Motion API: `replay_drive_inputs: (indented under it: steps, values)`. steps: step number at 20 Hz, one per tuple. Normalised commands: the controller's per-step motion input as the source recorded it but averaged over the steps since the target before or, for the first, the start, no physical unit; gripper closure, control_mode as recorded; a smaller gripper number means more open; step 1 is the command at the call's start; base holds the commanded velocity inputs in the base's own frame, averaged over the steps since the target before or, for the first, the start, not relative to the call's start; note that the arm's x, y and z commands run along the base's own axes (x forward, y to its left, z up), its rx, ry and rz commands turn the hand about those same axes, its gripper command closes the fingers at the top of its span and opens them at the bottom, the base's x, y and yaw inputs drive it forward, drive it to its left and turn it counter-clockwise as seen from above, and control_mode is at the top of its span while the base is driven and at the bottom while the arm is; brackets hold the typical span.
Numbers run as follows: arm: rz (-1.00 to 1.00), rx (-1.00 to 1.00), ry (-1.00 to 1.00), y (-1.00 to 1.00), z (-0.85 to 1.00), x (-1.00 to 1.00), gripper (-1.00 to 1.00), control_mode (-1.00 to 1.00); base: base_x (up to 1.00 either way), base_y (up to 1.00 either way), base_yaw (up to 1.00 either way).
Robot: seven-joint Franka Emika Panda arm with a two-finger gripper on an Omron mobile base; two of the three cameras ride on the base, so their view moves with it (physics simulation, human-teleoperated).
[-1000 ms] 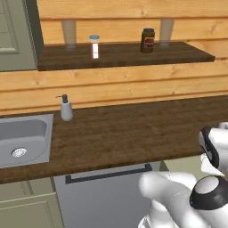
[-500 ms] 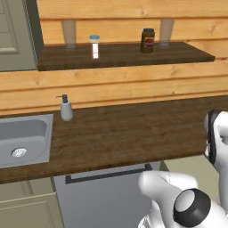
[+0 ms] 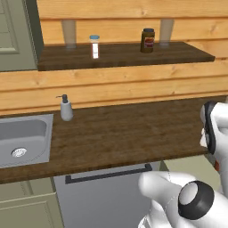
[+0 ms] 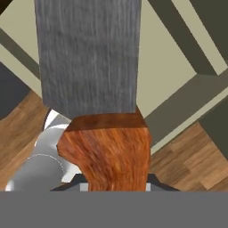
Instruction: Pick up the knife from the drawer and place it on the cutting board. Then place the meat from the plate to the cutting board.
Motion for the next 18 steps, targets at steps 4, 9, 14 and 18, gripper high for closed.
replay_drive_inputs:
  steps: [4, 9, 14, 18]
  values:
    - [0.0, 0.0, 0.0, 0.03, 0.01, 0.4, 1.0, -1.0, 0.0, 0.0, 0.0]
    - [0.01, 0.0, -0.09, 0.17, 0.08, 0.34, 1.0, -1.0, 0.0, 0.0, 0.0]
    - [0.0, 0.0, -0.17, 0.35, 0.04, 0.19, 1.0, -1.0, 0.0, 0.0, 0.0]
    - [0.0, -0.04, -0.12, 0.82, 0.0, 0.0, 1.0, -1.0, 0.0, 0.0, 0.0]
